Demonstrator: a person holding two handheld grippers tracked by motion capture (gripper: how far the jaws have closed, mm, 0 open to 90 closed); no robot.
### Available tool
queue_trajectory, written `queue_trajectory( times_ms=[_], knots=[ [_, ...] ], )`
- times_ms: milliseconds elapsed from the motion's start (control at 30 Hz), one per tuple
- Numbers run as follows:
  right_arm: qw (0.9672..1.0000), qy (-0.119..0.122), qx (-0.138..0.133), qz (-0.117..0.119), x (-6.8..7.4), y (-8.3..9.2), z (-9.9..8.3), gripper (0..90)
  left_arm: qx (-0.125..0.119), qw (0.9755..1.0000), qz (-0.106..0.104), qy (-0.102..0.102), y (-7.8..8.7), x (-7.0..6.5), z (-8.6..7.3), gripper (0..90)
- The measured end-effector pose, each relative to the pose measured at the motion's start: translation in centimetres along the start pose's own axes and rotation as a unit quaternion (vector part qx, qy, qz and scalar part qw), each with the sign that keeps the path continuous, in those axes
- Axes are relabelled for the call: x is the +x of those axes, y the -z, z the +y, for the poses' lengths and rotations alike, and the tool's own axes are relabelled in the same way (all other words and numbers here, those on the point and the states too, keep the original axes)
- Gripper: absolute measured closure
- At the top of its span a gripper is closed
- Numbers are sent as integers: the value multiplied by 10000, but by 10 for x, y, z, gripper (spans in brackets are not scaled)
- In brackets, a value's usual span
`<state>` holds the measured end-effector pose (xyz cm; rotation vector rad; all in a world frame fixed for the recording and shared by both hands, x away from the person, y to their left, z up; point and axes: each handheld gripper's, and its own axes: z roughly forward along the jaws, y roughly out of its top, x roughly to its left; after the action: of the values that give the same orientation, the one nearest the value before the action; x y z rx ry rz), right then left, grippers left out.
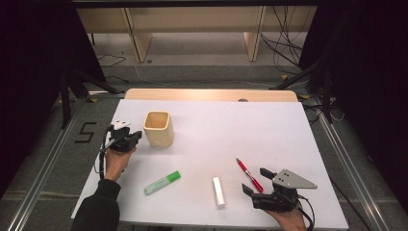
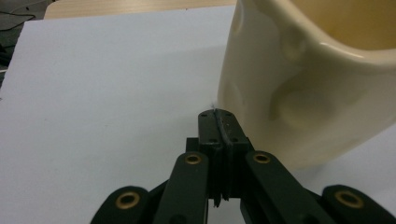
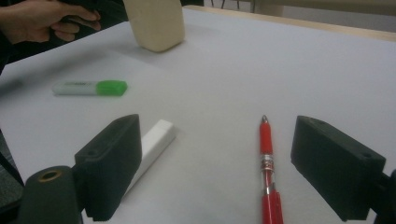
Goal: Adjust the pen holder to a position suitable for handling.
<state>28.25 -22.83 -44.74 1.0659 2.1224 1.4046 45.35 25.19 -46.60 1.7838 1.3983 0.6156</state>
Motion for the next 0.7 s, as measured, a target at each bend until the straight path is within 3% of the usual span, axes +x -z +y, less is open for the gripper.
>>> queue_trajectory(
  times_ms=[333,700],
  knots=[
    [10000,26,33,17,1,-1,0,171,170,9998,-142,19,-19,3,-2,894],
    [10000,13,55,33,2,-2,0,171,217,9993,-300,7,-28,1,-2,894]
  ],
)
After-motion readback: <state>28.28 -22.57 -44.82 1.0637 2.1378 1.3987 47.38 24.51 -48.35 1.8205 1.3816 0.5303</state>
